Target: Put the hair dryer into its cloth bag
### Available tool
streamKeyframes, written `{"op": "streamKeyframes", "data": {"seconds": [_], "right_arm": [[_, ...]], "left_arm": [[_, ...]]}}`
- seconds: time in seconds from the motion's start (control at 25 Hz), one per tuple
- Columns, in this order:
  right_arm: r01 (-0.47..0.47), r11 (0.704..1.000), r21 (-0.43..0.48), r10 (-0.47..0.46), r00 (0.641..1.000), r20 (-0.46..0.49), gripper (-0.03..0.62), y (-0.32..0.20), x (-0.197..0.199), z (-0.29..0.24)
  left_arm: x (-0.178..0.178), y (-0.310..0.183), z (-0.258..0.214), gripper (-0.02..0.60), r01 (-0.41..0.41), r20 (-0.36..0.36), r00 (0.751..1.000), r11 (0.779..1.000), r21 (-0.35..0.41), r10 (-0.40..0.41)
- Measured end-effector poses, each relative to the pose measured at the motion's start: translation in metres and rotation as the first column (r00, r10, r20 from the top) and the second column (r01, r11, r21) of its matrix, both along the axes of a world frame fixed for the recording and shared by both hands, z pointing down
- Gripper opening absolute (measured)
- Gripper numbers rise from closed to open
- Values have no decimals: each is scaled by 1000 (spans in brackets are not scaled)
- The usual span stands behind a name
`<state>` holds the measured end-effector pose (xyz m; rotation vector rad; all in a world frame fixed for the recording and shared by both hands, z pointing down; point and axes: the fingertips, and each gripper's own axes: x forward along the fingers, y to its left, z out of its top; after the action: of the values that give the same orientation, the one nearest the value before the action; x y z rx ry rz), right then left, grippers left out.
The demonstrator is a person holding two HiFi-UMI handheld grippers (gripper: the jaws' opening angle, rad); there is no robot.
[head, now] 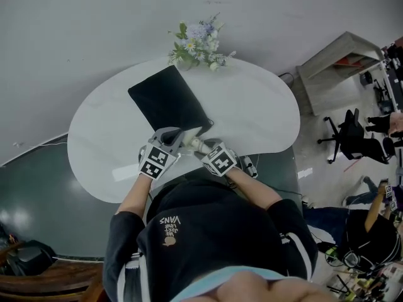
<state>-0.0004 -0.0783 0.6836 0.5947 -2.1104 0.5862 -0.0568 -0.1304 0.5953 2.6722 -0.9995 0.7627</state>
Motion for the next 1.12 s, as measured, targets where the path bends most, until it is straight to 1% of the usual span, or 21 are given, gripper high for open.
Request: {"op": "streamKeyframes", "data": {"seconds": [0.44,0.6,0.76,1.0,1.12], "right_arm": [[-27,1000,-2,27,999,39,219,-42,-39,-8],[-34,999,-2,34,998,54,219,-55,-51,-11],[-39,999,-8,39,997,65,219,-66,-61,-11],[-26,999,-18,27,996,83,219,-79,-77,-12],[-34,999,-32,37,995,94,219,-86,-84,-14]], "left_arm": [[-14,-13,-17,37,-30,-78,996,1000,1,30],[-16,-16,-22,37,-41,-119,992,999,-11,39],[-21,-19,-24,37,-35,-155,987,999,-24,31],[-37,-26,-18,37,-18,-159,987,999,-43,11],[-42,-29,-17,37,-7,-166,986,999,-51,-1]]}}
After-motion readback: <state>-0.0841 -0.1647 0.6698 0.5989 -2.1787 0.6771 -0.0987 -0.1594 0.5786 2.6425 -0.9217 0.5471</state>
